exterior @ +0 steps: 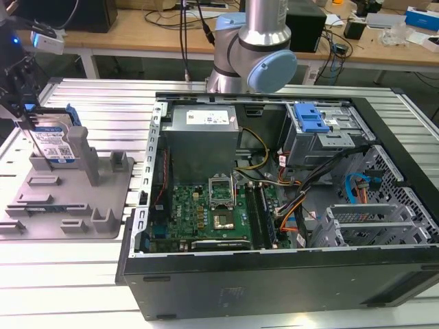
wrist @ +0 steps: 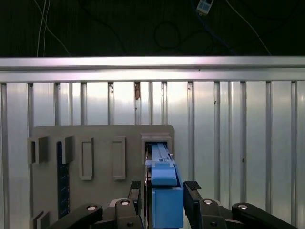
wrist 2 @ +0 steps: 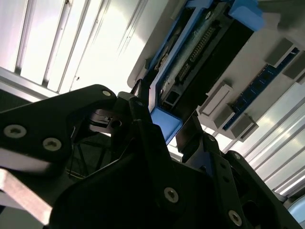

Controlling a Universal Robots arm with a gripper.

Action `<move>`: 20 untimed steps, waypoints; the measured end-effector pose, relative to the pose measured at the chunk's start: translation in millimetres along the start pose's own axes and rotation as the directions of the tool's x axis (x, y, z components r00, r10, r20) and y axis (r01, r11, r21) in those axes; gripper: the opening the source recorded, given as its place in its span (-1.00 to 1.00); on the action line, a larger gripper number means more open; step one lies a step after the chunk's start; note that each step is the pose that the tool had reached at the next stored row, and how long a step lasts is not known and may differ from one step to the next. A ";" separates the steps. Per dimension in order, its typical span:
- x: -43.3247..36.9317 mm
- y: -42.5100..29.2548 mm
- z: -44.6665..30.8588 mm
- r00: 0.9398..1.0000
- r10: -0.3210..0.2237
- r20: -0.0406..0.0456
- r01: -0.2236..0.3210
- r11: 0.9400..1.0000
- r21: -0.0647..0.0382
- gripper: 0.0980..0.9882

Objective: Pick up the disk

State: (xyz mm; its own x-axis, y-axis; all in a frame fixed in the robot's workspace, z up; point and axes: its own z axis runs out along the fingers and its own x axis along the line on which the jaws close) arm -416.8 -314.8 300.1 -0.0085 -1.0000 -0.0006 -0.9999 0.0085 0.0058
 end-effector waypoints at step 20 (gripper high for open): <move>0.7 0.0 2.6 1.000 0.000 0.000 0.000 1.000 0.000 -0.33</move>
State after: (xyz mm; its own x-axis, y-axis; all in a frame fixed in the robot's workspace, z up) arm -416.8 -315.5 297.5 -0.0085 -1.0000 -0.0007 -0.9999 0.0085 0.0057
